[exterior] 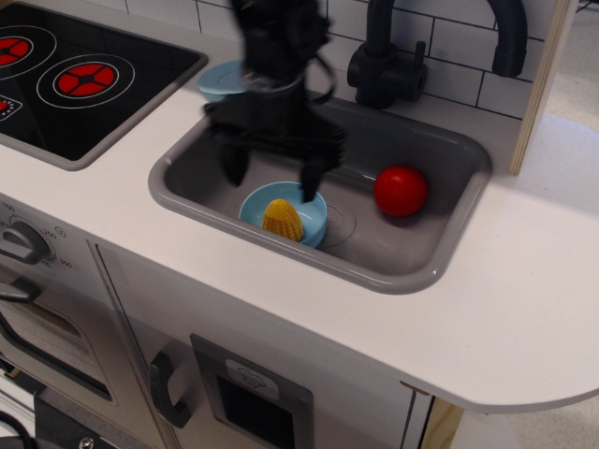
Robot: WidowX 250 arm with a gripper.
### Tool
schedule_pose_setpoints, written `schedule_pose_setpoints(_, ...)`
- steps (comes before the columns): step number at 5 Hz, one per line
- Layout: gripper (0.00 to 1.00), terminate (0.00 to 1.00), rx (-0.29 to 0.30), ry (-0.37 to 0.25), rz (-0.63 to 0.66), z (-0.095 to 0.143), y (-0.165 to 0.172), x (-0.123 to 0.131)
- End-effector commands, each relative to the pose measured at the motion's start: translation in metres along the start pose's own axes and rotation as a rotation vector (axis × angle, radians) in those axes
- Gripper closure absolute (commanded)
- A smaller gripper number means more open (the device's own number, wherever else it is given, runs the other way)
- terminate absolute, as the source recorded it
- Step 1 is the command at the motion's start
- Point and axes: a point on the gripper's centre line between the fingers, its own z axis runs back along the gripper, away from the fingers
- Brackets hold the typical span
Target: Take corn out of bowl sink
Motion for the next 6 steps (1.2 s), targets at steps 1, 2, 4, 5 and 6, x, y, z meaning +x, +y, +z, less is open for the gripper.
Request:
schedule_pose_setpoints(1,0.0,0.0,0.015,-0.02,-0.018,-0.007,0.013,0.005)
schedule_pose_setpoints(2,0.0,0.0,0.02,-0.005,0.002,-0.012,0.009,0.011)
schedule_pose_setpoints(4,0.0,0.0,0.053,0.025,-0.016,-0.028,0.003,0.013)
schedule_pose_setpoints(5,0.0,0.0,0.069,0.025,-0.032,-0.036,0.0,0.008)
schedule_pose_setpoints(6,1.0,0.0,0.071,0.027,-0.037,-0.04,-0.003,0.009)
